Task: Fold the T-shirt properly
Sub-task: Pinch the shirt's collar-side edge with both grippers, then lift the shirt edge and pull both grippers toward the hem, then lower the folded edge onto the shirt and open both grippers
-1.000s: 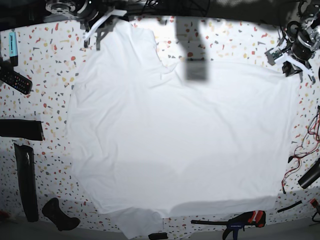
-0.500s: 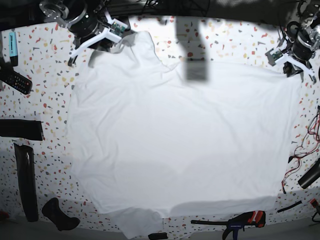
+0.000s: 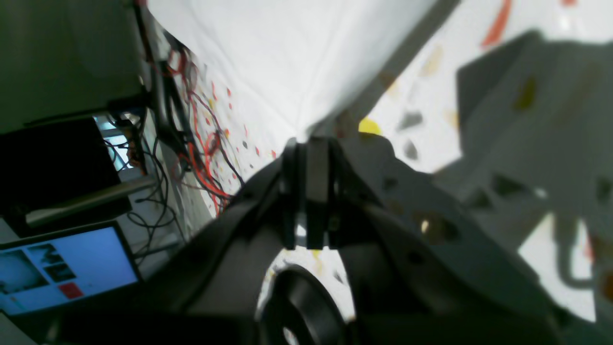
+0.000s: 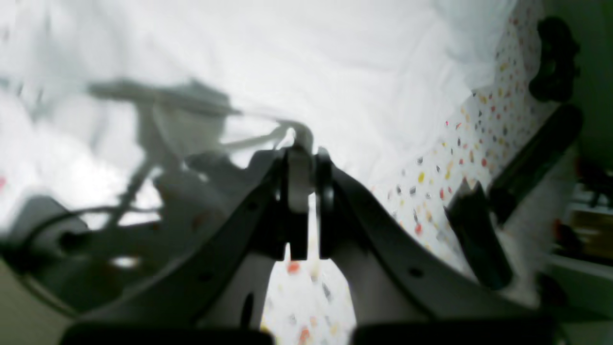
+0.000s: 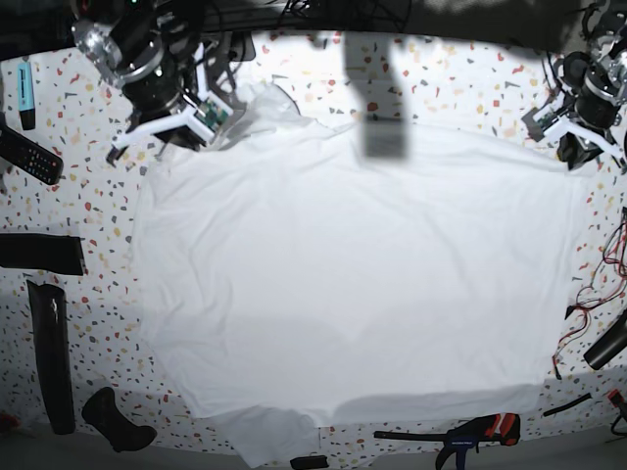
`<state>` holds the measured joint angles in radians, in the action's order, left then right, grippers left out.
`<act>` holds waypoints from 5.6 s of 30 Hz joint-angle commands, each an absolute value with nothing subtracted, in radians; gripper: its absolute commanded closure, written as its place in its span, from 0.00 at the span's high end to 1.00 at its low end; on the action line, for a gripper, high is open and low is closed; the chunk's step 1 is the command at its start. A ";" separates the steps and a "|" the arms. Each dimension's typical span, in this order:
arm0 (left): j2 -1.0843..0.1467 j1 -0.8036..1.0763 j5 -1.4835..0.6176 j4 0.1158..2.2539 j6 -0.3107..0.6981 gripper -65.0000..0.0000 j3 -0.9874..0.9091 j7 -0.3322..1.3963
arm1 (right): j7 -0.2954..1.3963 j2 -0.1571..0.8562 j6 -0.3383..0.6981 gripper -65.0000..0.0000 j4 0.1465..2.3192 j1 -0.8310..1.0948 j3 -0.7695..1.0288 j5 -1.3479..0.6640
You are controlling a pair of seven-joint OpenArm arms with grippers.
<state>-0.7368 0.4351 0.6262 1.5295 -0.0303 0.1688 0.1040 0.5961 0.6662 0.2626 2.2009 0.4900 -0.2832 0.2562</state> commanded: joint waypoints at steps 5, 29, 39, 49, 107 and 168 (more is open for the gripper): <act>-0.757 0.366 0.531 1.541 -0.056 0.00 0.160 0.096 | 0.588 0.625 0.253 0.00 2.221 0.379 -0.279 0.194; -0.694 0.182 0.278 1.536 0.041 0.00 0.160 0.059 | 0.553 0.334 0.254 0.00 1.889 -0.062 -0.279 0.099; -0.644 0.104 0.231 1.510 0.057 0.00 0.160 0.060 | 0.543 0.267 0.255 0.00 1.562 -0.273 -0.279 0.070; -0.558 -0.089 0.208 1.237 0.073 0.00 0.160 0.059 | 0.546 0.242 0.255 0.00 1.345 -0.440 -0.279 0.071; -0.460 -0.338 0.326 0.877 -0.004 0.00 0.160 0.081 | 0.403 0.155 0.226 0.49 0.773 -0.845 -0.279 0.196; -0.466 -0.495 -0.342 0.811 0.307 0.32 0.160 0.152 | 0.379 0.166 0.256 0.49 0.773 -0.565 -0.103 0.001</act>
